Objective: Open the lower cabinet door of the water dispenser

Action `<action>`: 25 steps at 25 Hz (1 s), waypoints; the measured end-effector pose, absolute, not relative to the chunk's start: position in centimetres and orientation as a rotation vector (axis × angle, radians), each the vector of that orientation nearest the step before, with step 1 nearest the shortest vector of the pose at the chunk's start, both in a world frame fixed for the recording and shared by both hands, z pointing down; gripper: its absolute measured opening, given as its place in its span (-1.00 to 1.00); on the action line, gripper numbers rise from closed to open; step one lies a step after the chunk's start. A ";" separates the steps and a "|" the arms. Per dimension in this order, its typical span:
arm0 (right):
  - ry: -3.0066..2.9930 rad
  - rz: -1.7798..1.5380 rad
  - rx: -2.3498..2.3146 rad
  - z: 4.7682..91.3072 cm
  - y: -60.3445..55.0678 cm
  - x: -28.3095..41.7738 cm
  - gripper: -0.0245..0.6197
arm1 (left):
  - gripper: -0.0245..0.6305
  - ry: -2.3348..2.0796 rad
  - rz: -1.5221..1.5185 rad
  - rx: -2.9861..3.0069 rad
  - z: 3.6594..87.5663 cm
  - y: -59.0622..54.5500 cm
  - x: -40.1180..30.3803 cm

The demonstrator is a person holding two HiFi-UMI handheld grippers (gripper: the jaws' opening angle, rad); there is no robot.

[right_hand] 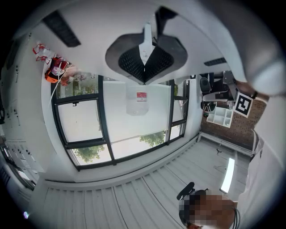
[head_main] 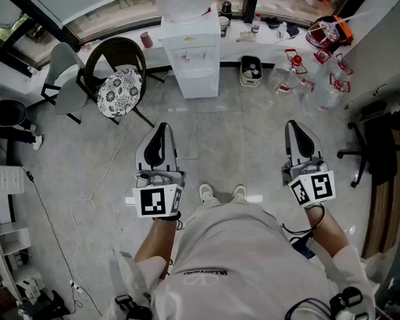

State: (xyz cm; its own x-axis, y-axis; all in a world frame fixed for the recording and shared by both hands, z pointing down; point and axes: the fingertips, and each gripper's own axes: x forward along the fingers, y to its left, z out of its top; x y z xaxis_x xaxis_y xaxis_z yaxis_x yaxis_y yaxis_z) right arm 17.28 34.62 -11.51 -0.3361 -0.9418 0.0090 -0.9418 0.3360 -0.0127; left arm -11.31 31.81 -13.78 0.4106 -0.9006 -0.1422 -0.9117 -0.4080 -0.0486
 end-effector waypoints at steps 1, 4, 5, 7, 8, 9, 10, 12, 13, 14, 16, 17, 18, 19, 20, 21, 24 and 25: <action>-2.568 0.024 1.807 -11.4 34.6 17.2 -0.88 | -0.91 1.638 0.143 -2.537 -13.7 31.7 -11.4; -2.572 0.026 1.799 -11.2 34.4 16.8 -0.88 | -0.91 1.638 0.145 -2.538 -13.5 31.6 -11.6; -2.577 0.027 1.797 -11.3 34.4 16.7 -0.88 | -0.91 1.638 0.147 -2.538 -13.5 31.5 -11.7; -2.595 0.034 1.796 -11.6 34.2 16.4 -0.88 | -0.91 1.638 0.151 -2.539 -13.6 31.3 -11.9; -2.604 0.039 1.799 -11.7 34.1 16.2 -0.88 | -0.91 1.638 0.155 -2.539 -13.6 31.2 -12.0; -2.612 0.042 1.802 -11.8 34.0 16.1 -0.88 | -0.91 1.639 0.158 -2.540 -13.6 31.1 -12.2; -2.617 0.042 1.805 -11.8 33.9 16.0 -0.87 | -0.91 1.641 0.161 -2.541 -13.6 31.1 -12.4; -2.616 0.036 1.809 -11.9 33.8 15.7 -0.87 | -0.91 1.643 0.162 -2.545 -13.4 31.0 -12.8; -2.613 0.033 1.810 -12.0 33.7 15.4 -0.87 | -0.91 1.642 0.162 -2.547 -13.4 31.0 -13.0; -2.610 0.030 1.811 -12.0 33.7 15.2 -0.87 | -0.91 1.641 0.161 -2.550 -13.3 31.0 -13.2; -2.602 0.024 1.815 -11.9 33.6 14.7 -0.87 | -0.91 1.638 0.159 -2.558 -13.0 30.8 -13.8; -2.599 0.020 1.814 -11.8 33.5 14.3 -0.87 | -0.91 1.636 0.159 -2.564 -12.8 30.7 -14.1; -2.596 0.015 1.811 -11.8 33.5 13.9 -0.87 | -0.91 1.631 0.158 -2.570 -12.7 30.6 -14.4; -2.595 0.006 1.804 -11.7 33.4 13.3 -0.87 | -0.91 1.625 0.157 -2.576 -12.5 30.4 -14.8; -2.594 -0.005 1.796 -11.7 33.2 12.7 -0.87 | -0.91 1.617 0.156 -2.582 -12.4 30.3 -15.2; -2.595 -0.016 1.788 -11.6 33.1 12.1 -0.87 | -0.91 1.610 0.153 -2.589 -12.1 30.1 -15.5; -2.602 -0.013 1.770 -11.2 32.6 10.6 -0.87 | -0.91 1.607 0.145 -2.612 -11.2 29.7 -16.3; -2.605 -0.006 1.763 -11.2 32.4 10.3 -0.87 | -0.91 1.610 0.144 -2.619 -11.0 29.6 -16.5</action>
